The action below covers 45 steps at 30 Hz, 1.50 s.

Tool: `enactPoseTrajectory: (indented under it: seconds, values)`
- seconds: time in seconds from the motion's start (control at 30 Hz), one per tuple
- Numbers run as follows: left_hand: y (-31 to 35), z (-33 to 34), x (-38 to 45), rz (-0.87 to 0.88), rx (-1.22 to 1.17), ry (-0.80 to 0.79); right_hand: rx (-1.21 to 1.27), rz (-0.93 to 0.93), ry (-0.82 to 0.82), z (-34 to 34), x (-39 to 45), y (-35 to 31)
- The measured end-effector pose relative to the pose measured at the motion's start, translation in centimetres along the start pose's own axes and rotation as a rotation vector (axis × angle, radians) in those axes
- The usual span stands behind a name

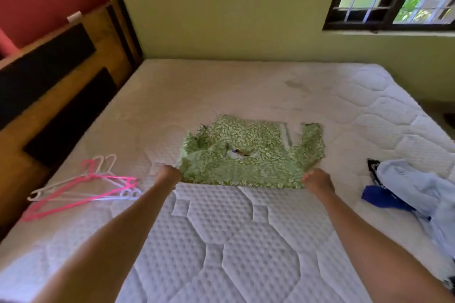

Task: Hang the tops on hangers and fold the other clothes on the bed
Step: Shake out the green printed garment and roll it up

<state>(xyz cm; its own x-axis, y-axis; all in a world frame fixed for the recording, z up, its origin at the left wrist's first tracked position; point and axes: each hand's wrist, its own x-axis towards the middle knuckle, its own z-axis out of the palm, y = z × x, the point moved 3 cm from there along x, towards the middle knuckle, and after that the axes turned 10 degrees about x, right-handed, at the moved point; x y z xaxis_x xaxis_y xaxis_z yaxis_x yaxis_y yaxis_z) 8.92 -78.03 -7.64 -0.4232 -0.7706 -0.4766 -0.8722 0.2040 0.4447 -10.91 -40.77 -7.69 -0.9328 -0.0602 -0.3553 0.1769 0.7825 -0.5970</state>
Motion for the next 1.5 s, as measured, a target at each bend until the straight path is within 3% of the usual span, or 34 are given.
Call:
enactPoseTrajectory:
  seconds: [0.2, 0.33, 0.4, 0.5, 0.63, 0.77, 0.9, 1.1, 1.2, 1.3, 1.4, 1.5]
  values:
    - [-10.0, 7.4, -2.5, -0.156, 0.499, -0.328, -0.497, 0.126, -0.356, 8.0, -3.7, 10.8]
    - [-13.4, 10.6, -3.6, -0.193, 0.711, -0.624, -0.841, 0.102, -0.540, 10.6, -6.7, 13.2]
    - [-13.2, 10.5, -3.4, -0.065, 0.771, -0.611, -1.010, 0.012, -0.570, 12.4, -7.3, 12.4]
    - [-11.6, 9.2, -0.4, 0.112, 0.704, -0.400, -1.052, -0.085, -0.525, 15.3, -7.0, 7.4]
    - [-9.7, 7.2, 4.5, 0.152, 0.421, -0.196, -0.756, -0.426, -0.592, 22.2, -5.1, -2.2]
    - [-7.9, 7.4, 8.5, 0.114, 0.192, -0.131, -0.363, -0.546, -0.532, 28.3, -3.7, -11.0]
    - [-7.3, 8.9, 11.0, 0.094, 0.079, -0.131, -0.270, -0.613, -0.373, 32.2, -2.6, -17.4]
    - [-8.3, 9.8, 14.1, 0.014, -0.157, -0.123, -0.190, -0.301, -0.371, 35.9, -0.2, -19.9]
    - [-8.6, 9.8, 14.4, 0.035, -0.194, -0.142, -0.180, -0.356, -0.371, 36.4, -0.3, -20.3]
    - [-8.7, 10.1, 14.6, -0.092, -0.416, -0.202, 0.127, -0.286, -0.431, 36.4, -0.6, -21.0]
    - [-8.0, 10.4, 14.3, -0.236, -0.884, -0.454, 0.654, 0.053, -0.563, 37.0, 0.3, -21.0]
    - [-7.0, 9.2, 14.0, -0.230, -1.093, -0.609, 0.629, 0.075, -0.590, 37.1, 1.1, -20.7]
